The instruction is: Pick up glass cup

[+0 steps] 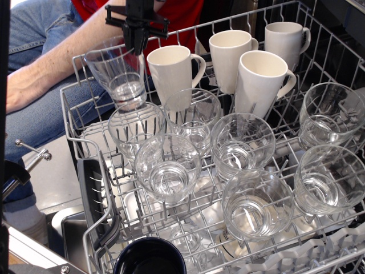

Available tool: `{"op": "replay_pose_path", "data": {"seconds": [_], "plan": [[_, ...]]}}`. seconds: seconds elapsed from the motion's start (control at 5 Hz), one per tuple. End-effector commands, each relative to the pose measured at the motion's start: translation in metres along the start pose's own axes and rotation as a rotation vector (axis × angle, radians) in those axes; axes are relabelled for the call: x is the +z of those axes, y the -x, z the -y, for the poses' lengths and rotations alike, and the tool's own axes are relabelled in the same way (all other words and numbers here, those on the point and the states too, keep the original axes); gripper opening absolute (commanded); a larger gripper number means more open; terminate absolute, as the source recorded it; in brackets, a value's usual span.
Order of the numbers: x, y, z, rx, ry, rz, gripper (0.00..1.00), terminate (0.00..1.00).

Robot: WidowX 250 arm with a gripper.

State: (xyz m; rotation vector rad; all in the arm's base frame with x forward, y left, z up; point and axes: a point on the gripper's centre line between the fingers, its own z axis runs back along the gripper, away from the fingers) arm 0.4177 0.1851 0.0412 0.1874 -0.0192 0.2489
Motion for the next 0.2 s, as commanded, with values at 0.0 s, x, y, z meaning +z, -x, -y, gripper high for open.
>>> {"op": "replay_pose_path", "data": {"seconds": [0.0], "plan": [[0.1093,-0.0257,-0.0245,-0.033,-0.127,0.227,0.00,1.00]]}}
